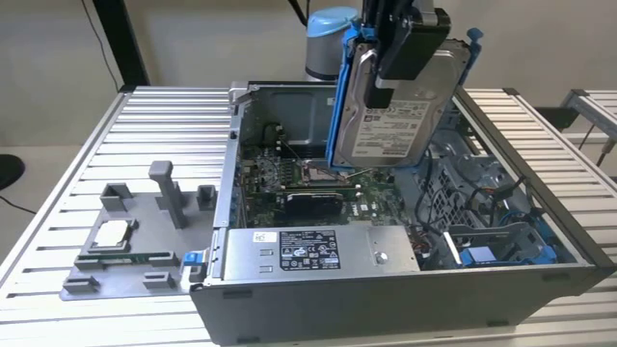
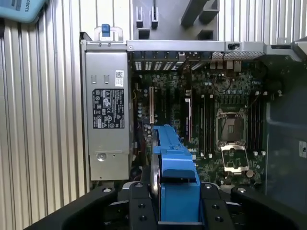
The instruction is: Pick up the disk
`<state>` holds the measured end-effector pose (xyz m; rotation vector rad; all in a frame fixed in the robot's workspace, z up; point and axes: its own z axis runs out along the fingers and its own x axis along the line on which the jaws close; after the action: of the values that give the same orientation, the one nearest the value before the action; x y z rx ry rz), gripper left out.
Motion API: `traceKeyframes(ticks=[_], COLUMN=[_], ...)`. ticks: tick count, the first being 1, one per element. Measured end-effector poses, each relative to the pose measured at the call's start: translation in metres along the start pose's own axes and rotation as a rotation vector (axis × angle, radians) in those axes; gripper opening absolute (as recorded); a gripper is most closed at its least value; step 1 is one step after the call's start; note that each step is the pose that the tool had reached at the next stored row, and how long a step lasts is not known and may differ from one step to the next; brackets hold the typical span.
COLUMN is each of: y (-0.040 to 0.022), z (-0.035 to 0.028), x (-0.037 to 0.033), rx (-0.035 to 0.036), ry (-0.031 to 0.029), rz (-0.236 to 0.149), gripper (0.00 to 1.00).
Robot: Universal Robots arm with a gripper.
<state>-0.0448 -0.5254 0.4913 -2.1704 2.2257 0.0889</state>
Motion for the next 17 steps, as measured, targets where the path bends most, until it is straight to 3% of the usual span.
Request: traceKeyframes(ticks=[17], y=[-0.0433], z=[-0.0014], x=[0.0294], rx=[0.0], ry=[0.0], rz=[0.0], gripper=[0.0])
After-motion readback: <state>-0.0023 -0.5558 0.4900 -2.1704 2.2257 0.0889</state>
